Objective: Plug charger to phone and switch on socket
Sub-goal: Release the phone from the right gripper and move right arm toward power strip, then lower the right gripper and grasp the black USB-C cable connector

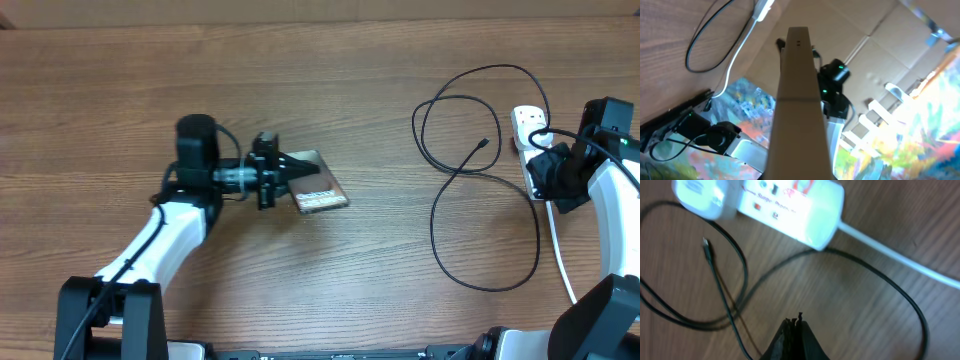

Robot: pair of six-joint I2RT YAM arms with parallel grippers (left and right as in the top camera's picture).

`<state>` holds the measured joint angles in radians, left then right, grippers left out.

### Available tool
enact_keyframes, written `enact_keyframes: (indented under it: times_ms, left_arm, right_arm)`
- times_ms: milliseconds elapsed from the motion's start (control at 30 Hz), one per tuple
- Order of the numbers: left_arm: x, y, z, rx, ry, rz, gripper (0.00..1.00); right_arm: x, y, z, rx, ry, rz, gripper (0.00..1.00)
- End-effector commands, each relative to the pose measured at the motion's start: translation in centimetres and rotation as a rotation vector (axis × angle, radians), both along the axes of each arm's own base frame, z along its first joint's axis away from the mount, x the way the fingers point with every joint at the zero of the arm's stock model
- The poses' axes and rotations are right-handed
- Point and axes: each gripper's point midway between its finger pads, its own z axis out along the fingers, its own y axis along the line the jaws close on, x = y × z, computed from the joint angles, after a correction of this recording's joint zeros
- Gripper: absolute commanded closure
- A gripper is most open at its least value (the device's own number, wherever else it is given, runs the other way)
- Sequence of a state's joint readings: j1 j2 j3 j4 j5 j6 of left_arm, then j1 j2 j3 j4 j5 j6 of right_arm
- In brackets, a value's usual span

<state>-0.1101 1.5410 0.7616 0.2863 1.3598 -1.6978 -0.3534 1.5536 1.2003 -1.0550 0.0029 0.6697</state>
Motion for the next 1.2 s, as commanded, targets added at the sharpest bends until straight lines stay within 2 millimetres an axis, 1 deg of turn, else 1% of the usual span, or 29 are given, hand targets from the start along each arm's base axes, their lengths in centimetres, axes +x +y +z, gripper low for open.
enact_keyframes:
  times_ms: [0,100,167,300,367,467,500,533,633,667,700,733,833,900,1067,1167]
  left_arm:
    - [-0.3,2.7,1.9,-0.076,-0.14,-0.063,0.96]
    - [0.3,3.5,2.4,-0.094,-0.222,-0.084,0.96]
    - [1.3,3.4,2.3,-0.092,-0.246,-0.09,0.96]
    - [2.6,2.1,1.5,-0.097,-0.228,-0.127,0.96]
    - [3.1,1.4,1.0,-0.099,-0.21,-0.145,0.96]
    - [3.7,0.9,0.2,-0.101,-0.19,-0.159,0.96]
    - [3.9,0.8,-0.2,-0.101,-0.179,-0.158,0.96]
    - [4.0,0.8,-0.4,-0.1,-0.174,-0.155,0.96]
    - [4.1,0.8,-0.5,-0.097,-0.168,-0.147,0.96]
    - [4.2,0.8,-0.5,-0.096,-0.169,-0.144,0.96]
    - [4.2,0.8,-0.5,-0.096,-0.169,-0.143,0.96]
    - [4.2,0.8,-0.5,-0.096,-0.169,-0.144,0.96]
    - [4.2,0.8,-0.5,-0.096,-0.169,-0.144,0.96]
    - [4.2,0.8,-0.5,-0.096,-0.169,-0.143,0.96]
    - [4.2,0.8,-0.5,-0.095,-0.169,-0.14,0.96]
    - [4.2,0.8,-0.5,-0.095,-0.169,-0.14,0.96]
  right_arm:
    - [-0.7,0.4,0.2,0.017,0.03,0.019,0.96]
    - [-1.8,0.9,0.0,0.036,0.075,0.019,0.96]
    - [-2.2,2.0,0.0,0.086,0.081,0.08,0.96]
    - [-1.2,5.0,0.6,0.234,0.004,0.217,0.96]
    - [-0.7,5.4,0.8,0.258,-0.026,0.229,0.96]
    - [0.5,5.1,0.6,0.239,-0.073,0.228,0.87]
    - [1.2,5.1,0.6,0.237,-0.095,0.232,0.81]
    - [1.7,5.2,0.5,0.229,-0.108,0.242,0.77]
    - [3.4,6.0,0.4,0.206,-0.15,0.291,0.65]
    - [4.1,6.4,0.3,0.193,-0.162,0.31,0.58]
    - [4.6,6.7,0.0,0.173,-0.164,0.322,0.53]
    - [4.8,6.8,-0.3,0.156,-0.154,0.313,0.51]
    - [5.0,6.2,-2.1,0.062,-0.076,0.229,0.51]
    - [5.4,6.0,-3.2,0.033,-0.051,0.192,0.51]
    - [7.4,6.9,-6.0,0.058,-0.054,0.167,0.52]
    - [8.3,7.2,-7.5,0.054,-0.056,0.16,0.55]
